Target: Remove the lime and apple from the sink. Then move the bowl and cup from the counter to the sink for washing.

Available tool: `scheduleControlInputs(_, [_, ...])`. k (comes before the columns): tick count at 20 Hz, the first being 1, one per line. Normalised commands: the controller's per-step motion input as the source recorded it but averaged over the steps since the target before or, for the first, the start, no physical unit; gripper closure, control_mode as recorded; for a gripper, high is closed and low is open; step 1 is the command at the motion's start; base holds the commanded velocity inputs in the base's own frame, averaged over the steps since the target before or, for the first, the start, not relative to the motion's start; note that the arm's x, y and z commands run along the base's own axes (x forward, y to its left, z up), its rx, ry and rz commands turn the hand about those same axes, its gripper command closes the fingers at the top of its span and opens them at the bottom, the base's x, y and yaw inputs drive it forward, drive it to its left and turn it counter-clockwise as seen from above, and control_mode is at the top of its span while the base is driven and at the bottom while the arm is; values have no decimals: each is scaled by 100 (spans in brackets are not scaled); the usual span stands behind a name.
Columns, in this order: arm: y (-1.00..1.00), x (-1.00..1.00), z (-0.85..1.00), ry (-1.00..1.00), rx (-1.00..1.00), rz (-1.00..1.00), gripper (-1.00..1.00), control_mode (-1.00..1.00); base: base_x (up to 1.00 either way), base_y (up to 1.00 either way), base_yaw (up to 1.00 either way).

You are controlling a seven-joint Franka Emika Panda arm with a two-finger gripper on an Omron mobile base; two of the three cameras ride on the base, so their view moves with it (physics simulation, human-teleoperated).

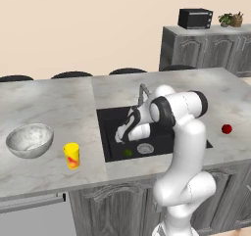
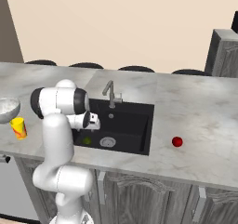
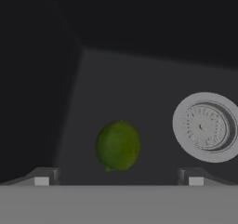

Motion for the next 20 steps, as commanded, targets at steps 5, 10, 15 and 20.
scheduleControlInputs(5, [0, 0, -14, 0, 0, 0, -100, -100, 0, 0, 0])
scheduleControlInputs(10, [0, 0, -12, 0, 0, 0, -100, -100, 0, 0, 0])
scheduleControlInputs(15, [0, 0, -14, 0, 0, 0, -100, -100, 0, 0, 0])
scheduleControlInputs(20, [0, 0, -16, 0, 0, 0, -100, -100, 0, 0, 0])
